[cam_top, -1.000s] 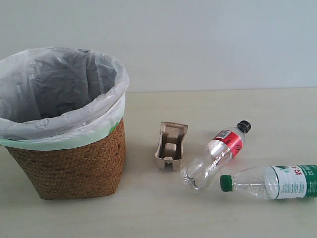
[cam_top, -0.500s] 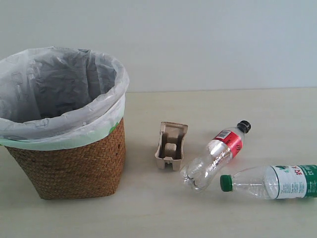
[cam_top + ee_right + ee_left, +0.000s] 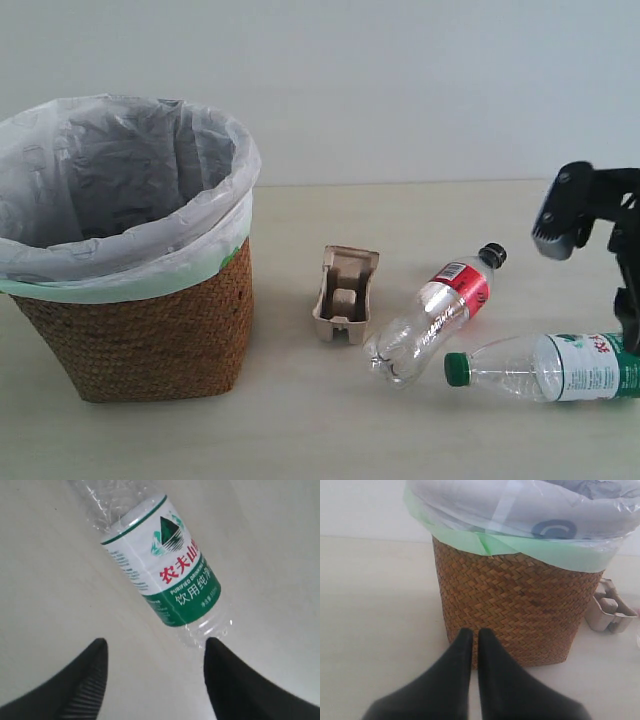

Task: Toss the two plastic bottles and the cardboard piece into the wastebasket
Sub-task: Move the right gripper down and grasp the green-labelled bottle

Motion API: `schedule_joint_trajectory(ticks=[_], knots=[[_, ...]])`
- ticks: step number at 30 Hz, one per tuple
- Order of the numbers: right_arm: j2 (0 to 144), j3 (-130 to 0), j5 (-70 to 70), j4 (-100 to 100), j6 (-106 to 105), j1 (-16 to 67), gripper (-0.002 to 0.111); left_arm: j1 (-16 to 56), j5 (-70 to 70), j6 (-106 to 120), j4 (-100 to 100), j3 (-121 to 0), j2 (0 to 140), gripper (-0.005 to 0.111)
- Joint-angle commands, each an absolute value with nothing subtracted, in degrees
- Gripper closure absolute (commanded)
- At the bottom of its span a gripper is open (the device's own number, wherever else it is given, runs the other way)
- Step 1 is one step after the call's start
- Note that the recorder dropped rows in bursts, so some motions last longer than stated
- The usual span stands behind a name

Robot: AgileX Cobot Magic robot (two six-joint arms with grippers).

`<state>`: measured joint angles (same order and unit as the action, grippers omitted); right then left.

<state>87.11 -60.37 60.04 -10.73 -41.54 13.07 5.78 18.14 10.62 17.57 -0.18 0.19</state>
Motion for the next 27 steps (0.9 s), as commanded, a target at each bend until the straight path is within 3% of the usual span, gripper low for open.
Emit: schedule_joint_trajectory(ticks=[1,9,27], knots=[[92.6,-60.7,57.8,-17.8,-40.2,17.2,0.052,5.6,18.0,10.1,17.8,0.0,0.0,0.103],[97.2,-60.7,56.5,-26.9,-37.0,19.5,0.045,5.6,18.0,10.1,17.8,0.0,0.0,0.103],[110.8,-60.6,50.4,-20.2,-35.1,20.0,0.045,5.6,18.0,10.3,17.8,0.0,0.0,0.103]])
